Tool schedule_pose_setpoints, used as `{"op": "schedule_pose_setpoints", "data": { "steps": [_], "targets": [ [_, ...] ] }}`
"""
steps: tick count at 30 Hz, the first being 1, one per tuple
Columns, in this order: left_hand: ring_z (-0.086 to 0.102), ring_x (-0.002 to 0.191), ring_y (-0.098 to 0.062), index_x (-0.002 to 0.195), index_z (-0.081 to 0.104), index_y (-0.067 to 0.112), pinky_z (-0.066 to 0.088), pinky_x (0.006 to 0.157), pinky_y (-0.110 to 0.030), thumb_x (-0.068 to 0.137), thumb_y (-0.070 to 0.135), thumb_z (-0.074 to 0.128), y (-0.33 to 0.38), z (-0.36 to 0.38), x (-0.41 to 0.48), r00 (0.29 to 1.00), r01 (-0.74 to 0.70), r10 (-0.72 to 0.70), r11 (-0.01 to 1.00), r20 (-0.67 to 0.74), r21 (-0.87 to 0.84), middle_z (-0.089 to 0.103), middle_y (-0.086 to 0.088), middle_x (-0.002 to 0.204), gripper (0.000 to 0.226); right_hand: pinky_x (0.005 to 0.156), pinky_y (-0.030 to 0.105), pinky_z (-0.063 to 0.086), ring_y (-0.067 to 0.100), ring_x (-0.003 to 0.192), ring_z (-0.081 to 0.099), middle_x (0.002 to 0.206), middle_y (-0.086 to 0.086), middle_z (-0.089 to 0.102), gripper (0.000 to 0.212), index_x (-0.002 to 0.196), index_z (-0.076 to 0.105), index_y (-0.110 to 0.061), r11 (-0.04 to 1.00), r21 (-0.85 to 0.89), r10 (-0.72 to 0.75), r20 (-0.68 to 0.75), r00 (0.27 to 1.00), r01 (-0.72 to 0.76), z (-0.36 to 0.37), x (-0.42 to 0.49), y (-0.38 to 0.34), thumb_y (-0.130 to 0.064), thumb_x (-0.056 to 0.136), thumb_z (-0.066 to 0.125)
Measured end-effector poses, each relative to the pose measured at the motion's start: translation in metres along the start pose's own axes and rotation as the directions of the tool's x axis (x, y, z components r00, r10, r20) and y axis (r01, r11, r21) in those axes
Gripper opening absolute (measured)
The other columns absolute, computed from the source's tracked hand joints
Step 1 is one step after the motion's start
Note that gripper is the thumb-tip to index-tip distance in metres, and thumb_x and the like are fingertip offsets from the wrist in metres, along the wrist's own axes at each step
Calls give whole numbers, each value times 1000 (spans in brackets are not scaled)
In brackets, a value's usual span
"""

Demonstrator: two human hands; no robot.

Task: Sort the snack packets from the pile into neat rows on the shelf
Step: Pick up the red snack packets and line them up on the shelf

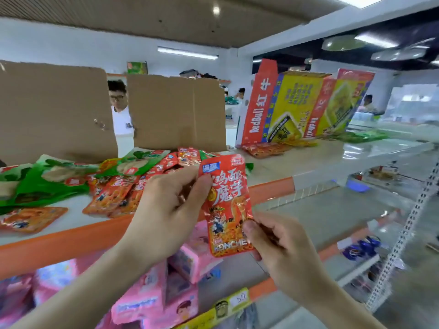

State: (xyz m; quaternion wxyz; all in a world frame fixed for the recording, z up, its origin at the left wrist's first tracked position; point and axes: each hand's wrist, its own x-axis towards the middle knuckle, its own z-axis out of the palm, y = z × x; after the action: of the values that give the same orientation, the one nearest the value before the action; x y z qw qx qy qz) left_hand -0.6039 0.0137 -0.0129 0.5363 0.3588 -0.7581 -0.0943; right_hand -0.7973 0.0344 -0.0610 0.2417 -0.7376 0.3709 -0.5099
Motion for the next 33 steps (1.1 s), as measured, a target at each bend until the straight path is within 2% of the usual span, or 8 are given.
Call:
{"op": "schedule_pose_setpoints", "data": {
  "steps": [4,7,13,17,21,24,29,33],
  "targets": [
    [30,50,-5,61,40,20,24,48,-22,99,27,51,21,55,22,999,-19,18,999,39,28,38,7,52,41,49,28,27,21,48,37,54,10,45,38,65,48,-4,1000,-20,8,-32,999,-9,-55,-6,19,-31,92,52],
    [33,54,-8,64,44,9,29,52,-32,97,33,48,37,98,37,998,-18,16,999,53,40,41,-4,57,41,46,22,26,10,46,36,52,12,45,35,64,49,-3,1000,-12,25,-63,998,-26,-99,-11,35,-26,91,51],
    [31,55,-8,74,44,-7,25,50,-20,101,25,51,74,181,66,992,31,-18,994,122,-108,37,0,58,42,46,19,29,9,47,39,49,0,46,39,60,52,-15,995,6,98,-96,990,-98,-185,-25,62,-9,98,54],
    [30,56,-10,76,42,-8,24,50,-22,99,33,53,87,223,82,988,77,-47,975,146,-207,35,2,59,48,46,18,29,7,46,39,48,-2,47,35,64,50,-1,994,-44,100,-107,989,-105,-229,-26,79,-10,98,54],
    [30,52,-11,63,38,7,27,48,-22,101,25,52,96,252,94,976,182,-144,951,164,-250,36,2,55,44,46,21,30,10,47,41,48,-2,48,32,68,54,2,993,-19,114,-133,984,-118,-253,-26,92,-12,97,54],
    [28,46,-10,52,46,19,25,43,-18,99,23,53,97,268,100,940,331,-276,876,200,-350,37,3,50,47,45,22,29,12,47,41,48,-2,47,31,70,57,0,994,20,114,-165,980,-112,-260,-24,106,-14,98,54],
    [33,45,-10,55,58,17,28,44,-19,96,27,57,80,292,105,917,389,-327,856,226,-341,45,2,50,42,45,23,28,11,46,39,48,-1,46,32,67,57,-2,987,74,151,-189,970,-140,-260,-22,135,-12,98,55],
    [38,46,-13,70,56,-3,30,47,-24,98,25,57,62,320,118,920,389,-344,862,190,-326,50,-3,52,39,46,20,28,8,47,40,48,-2,47,38,60,57,-19,981,76,191,-203,960,-179,-273,-12,156,-21,98,56]
  ]
}}
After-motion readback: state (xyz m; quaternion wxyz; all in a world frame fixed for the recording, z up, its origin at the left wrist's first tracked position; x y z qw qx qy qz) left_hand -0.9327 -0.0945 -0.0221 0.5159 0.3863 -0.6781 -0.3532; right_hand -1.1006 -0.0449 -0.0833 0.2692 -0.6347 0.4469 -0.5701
